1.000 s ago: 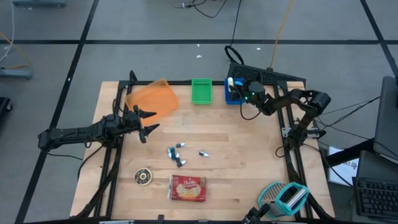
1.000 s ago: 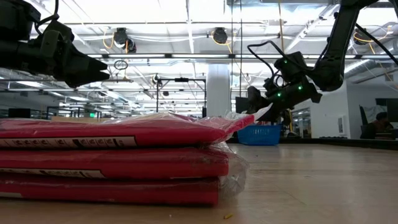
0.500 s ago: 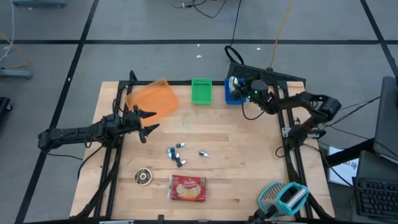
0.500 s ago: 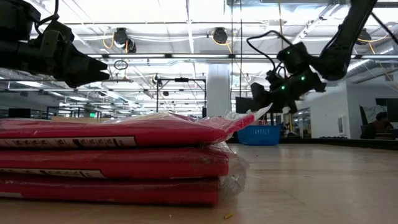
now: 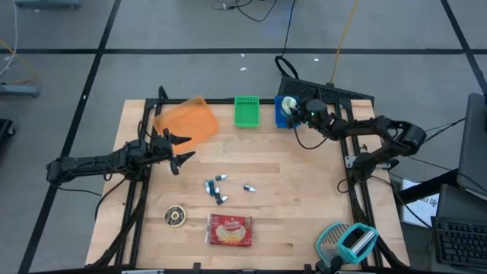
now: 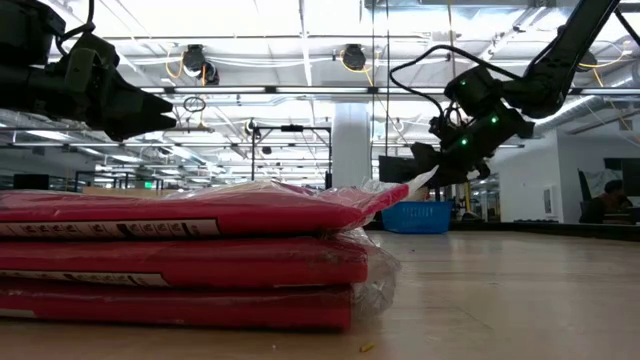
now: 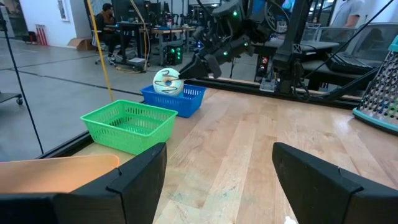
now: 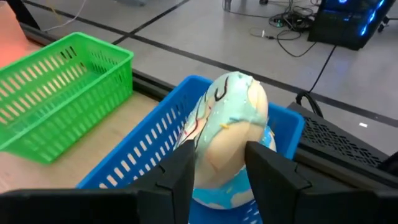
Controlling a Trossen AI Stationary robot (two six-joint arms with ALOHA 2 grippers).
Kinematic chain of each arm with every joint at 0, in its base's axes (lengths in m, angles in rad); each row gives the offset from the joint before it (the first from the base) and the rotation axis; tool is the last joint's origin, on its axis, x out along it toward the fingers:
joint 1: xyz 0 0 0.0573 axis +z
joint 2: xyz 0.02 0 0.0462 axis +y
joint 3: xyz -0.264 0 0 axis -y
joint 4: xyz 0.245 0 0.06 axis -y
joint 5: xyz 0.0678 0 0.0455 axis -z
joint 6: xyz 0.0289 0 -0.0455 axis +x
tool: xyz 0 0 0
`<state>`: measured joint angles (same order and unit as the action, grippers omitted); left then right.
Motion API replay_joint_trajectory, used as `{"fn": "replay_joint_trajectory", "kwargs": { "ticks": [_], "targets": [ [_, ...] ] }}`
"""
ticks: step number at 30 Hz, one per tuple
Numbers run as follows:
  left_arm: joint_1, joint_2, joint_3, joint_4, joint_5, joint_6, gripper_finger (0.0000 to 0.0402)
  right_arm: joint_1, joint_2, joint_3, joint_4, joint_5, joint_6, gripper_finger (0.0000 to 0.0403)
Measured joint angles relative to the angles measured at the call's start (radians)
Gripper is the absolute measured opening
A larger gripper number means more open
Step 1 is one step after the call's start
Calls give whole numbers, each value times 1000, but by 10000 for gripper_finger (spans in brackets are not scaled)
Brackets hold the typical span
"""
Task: Pick & Place Food Item
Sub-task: Put the light blue doughnut into the blue bin
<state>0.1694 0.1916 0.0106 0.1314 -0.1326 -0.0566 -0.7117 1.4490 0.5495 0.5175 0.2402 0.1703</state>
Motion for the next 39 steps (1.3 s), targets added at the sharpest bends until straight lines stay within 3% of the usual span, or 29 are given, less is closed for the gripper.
{"fn": "replay_joint_trajectory", "kwargs": {
  "ticks": [14, 26, 39],
  "targets": [
    [0, 0, 0, 0, 0, 0, 296, 4, 0, 0, 12, -6, 52, 126],
    [0, 0, 0, 0, 0, 0, 296, -17, 1, 0, 39, -89, 104, 8],
    [0, 0, 0, 0, 0, 0, 296, -22, 1, 0, 132, -122, 157, 1]
  ]
}}
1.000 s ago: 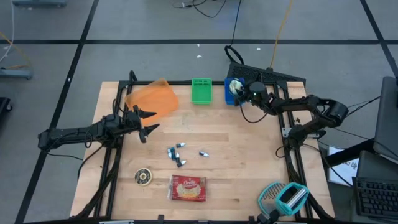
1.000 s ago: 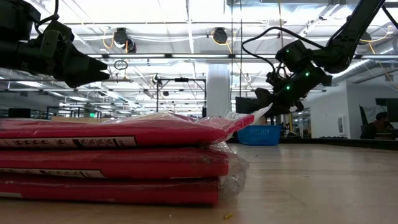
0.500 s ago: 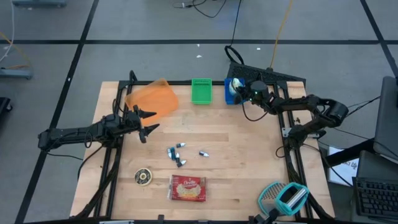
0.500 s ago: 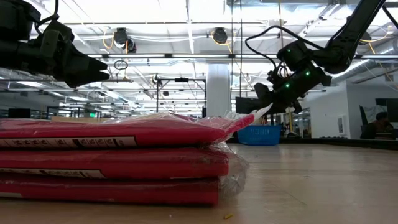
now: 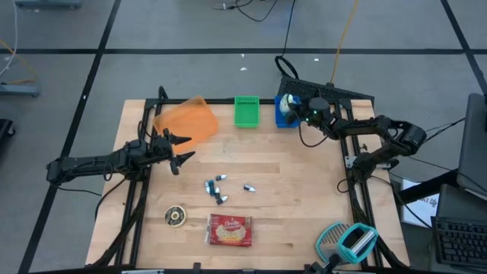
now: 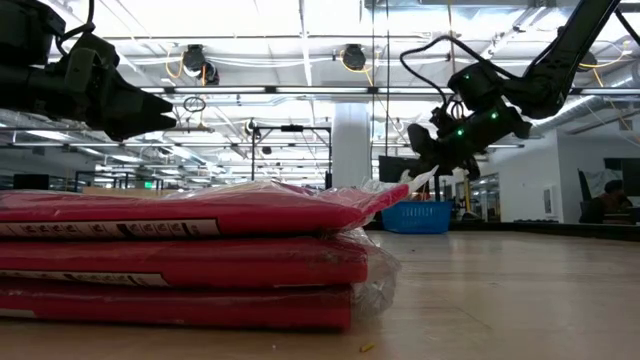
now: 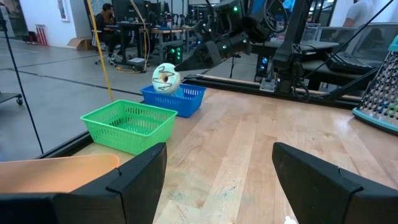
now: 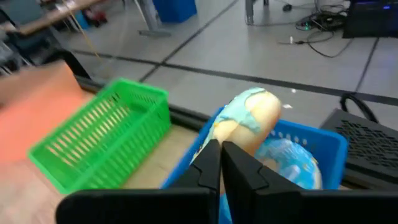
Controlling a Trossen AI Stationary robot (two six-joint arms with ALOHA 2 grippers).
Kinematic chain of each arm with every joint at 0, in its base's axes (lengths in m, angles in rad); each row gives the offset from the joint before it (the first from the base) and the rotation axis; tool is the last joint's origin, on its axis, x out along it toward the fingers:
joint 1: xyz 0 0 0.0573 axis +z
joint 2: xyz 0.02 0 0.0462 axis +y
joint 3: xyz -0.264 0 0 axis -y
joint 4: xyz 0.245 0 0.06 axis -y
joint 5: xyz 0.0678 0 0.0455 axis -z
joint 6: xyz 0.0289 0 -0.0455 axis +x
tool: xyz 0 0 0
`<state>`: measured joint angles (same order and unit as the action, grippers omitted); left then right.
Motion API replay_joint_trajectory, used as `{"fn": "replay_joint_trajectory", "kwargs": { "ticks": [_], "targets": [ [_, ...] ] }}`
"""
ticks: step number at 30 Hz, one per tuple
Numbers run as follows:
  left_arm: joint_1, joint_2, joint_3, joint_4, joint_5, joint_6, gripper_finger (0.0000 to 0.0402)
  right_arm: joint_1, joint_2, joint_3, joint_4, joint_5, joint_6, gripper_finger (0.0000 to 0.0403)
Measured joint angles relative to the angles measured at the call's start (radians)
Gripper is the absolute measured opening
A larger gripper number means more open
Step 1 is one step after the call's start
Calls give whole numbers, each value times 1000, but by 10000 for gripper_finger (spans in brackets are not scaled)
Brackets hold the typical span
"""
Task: Pick & Place Food Item
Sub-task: Put the light blue doughnut into the blue bin
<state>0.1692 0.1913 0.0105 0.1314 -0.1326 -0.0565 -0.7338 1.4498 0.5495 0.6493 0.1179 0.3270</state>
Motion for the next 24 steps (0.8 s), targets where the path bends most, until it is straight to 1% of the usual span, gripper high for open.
{"fn": "replay_joint_trajectory", "kwargs": {
  "ticks": [6, 13, 19, 24],
  "targets": [
    [0, 0, 0, 0, 0, 0, 296, 0, 0, 0, 65, -43, 53, 1],
    [0, 0, 0, 0, 0, 0, 296, 0, 0, 0, 42, -35, 47, 0],
    [0, 0, 0, 0, 0, 0, 296, 3, 0, 0, 18, 11, 24, 0],
    [0, 0, 0, 0, 0, 0, 296, 9, 14, 0, 3, 11, 24, 0]
  ]
}}
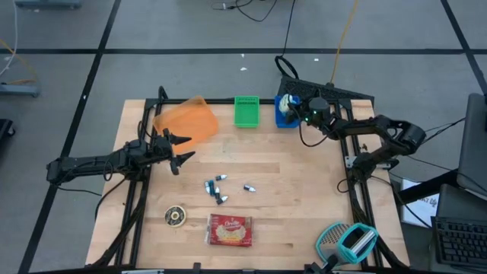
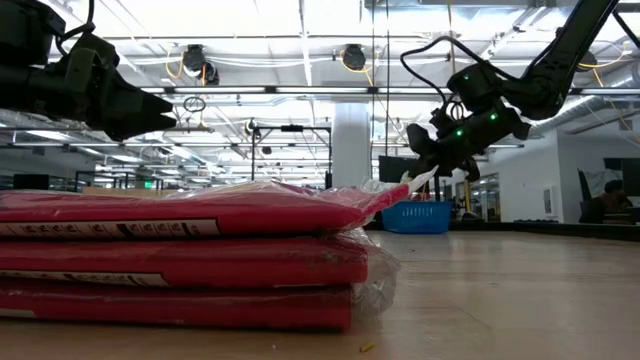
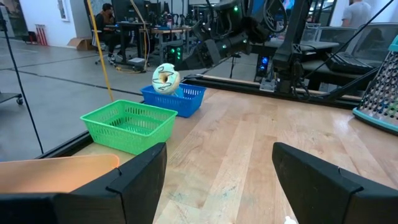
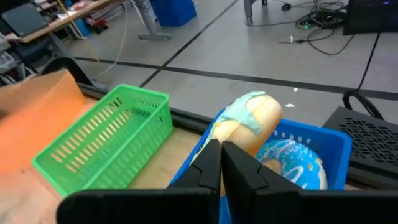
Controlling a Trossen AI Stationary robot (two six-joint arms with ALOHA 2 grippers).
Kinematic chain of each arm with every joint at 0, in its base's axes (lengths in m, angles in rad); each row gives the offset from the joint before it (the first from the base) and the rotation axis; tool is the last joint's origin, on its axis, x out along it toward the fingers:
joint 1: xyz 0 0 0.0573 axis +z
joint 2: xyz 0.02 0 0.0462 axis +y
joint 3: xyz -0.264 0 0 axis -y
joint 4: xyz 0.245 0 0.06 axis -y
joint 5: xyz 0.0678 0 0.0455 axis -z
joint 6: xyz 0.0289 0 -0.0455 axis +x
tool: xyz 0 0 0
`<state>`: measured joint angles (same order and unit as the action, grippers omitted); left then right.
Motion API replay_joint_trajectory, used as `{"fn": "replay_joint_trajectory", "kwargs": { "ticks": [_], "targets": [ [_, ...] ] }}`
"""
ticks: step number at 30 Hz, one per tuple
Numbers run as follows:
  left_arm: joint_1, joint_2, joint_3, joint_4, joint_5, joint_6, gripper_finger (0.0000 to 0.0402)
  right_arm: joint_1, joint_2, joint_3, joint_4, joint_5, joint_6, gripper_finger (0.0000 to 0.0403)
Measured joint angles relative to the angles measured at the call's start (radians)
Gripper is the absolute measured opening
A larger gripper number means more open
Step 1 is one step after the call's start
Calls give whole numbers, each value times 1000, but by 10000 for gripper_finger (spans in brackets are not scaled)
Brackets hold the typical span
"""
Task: Pick & Place Food Item
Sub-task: Put the light blue doughnut into the blue bin
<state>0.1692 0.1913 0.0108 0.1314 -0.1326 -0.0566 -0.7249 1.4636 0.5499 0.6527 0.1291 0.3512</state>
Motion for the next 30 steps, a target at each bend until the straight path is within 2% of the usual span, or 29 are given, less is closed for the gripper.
{"fn": "replay_joint_trajectory", "kwargs": {
  "ticks": [9, 19, 25, 30],
  "targets": [
    [0, 0, 0, 0, 0, 0, 296, 21, 78, 0, 41, 0, 2, 0],
    [0, 0, 0, 0, 0, 0, 296, 18, 88, 0, 47, 31, -46, 3],
    [0, 0, 0, 0, 0, 0, 296, 18, 88, 0, 47, 32, -84, 30],
    [0, 0, 0, 0, 0, 0, 296, 18, 87, 0, 55, 52, -110, 73]
  ]
}}
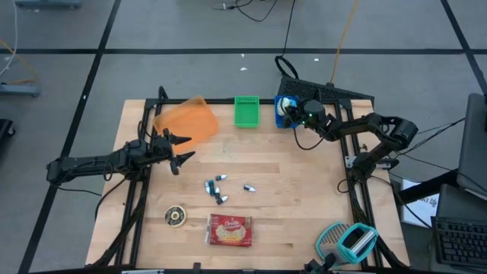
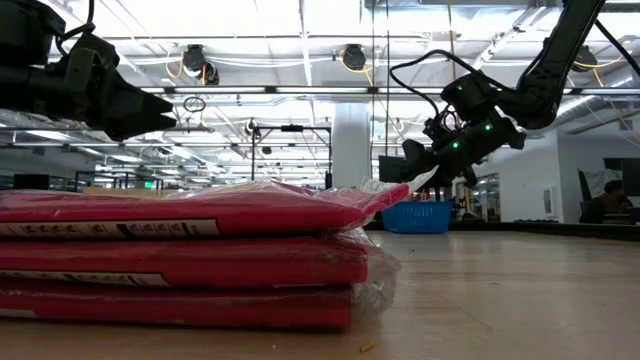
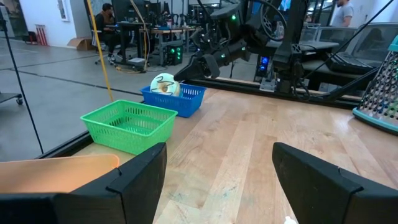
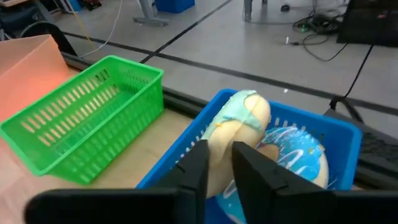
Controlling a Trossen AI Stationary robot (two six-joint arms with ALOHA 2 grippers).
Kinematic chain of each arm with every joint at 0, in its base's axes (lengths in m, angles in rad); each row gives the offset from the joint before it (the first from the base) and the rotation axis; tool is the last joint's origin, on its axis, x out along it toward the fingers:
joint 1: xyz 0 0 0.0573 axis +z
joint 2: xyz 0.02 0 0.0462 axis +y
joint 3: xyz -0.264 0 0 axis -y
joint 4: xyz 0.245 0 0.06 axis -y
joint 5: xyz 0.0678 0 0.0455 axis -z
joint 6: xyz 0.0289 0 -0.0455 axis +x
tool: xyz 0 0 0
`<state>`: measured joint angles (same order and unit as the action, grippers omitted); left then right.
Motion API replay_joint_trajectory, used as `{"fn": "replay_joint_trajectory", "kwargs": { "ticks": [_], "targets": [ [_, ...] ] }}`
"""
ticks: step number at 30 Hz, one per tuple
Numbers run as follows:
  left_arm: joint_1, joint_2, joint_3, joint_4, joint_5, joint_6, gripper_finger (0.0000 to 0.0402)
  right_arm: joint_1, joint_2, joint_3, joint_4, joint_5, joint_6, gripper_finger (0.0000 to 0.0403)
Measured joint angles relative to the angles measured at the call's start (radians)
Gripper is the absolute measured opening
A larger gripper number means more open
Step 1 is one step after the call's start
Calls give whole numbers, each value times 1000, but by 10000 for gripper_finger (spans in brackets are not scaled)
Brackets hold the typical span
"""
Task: Pick & Place Food Item
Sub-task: Put the light blue doughnut into the blue bin, then put the green food coloring bottle into the green bin
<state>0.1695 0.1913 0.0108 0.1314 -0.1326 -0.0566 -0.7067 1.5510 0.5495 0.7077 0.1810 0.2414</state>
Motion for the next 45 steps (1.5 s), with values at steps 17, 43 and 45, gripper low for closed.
{"fn": "replay_joint_trajectory", "kwargs": {
  "ticks": [17, 43, 45],
  "targets": [
    [0, 0, 0, 0, 0, 0, 296, 2, -7, 0, 20, 104, 4, 189],
    [0, 0, 0, 0, 0, 0, 296, 223, -353, -1, 51, -229, -80, 200],
    [0, 0, 0, 0, 0, 0, 296, 267, -376, -1, 26, -282, -79, 200]
  ]
}}
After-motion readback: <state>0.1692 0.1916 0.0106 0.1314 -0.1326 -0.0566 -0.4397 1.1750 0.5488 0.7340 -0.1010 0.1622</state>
